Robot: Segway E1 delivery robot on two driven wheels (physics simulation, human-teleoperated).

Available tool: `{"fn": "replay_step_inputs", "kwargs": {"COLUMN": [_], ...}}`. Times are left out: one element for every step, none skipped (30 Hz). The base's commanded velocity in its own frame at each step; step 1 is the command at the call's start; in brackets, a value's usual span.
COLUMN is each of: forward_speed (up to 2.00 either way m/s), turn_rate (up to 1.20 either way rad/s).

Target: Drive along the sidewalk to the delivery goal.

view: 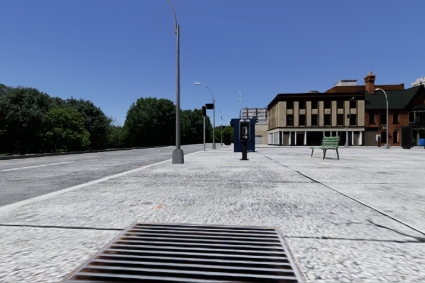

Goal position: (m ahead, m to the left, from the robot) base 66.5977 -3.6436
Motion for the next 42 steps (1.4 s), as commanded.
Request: {"fn": "replay_step_inputs", "kwargs": {"forward_speed": [2.0, 2.0, 2.0, 2.0, 2.0, 2.0, 2.0, 2.0, 2.0, 2.0, 2.0, 2.0, 2.0, 2.0, 2.0, 2.0, 2.0, 2.0, 2.0, 2.0, 2.0, 2.0, 2.0, 2.0, 2.0, 2.0, 2.0, 2.0, 2.0, 2.0, 2.0, 2.0, 2.0, 2.0, 2.0, 2.0, 2.0, 2.0, 2.0, 2.0, 2.0, 2.0], "turn_rate": [0.0, 0.0, 0.0, 0.0, 0.0, 0.0, 0.0, 0.0, 0.0, 0.0, 0.0, 0.0, 0.0, 0.0, 0.0, 0.0, 0.0, 0.0, 0.0, 0.0, 0.0, 0.0, 0.0, 0.0, 0.0, 0.0, 0.0, 0.0, 0.0, 0.0, 0.0, 0.0, 0.0, 0.0, 0.0, 0.0, 0.0, 0.0, 0.0, 0.0, 0.0, 0.0]}}
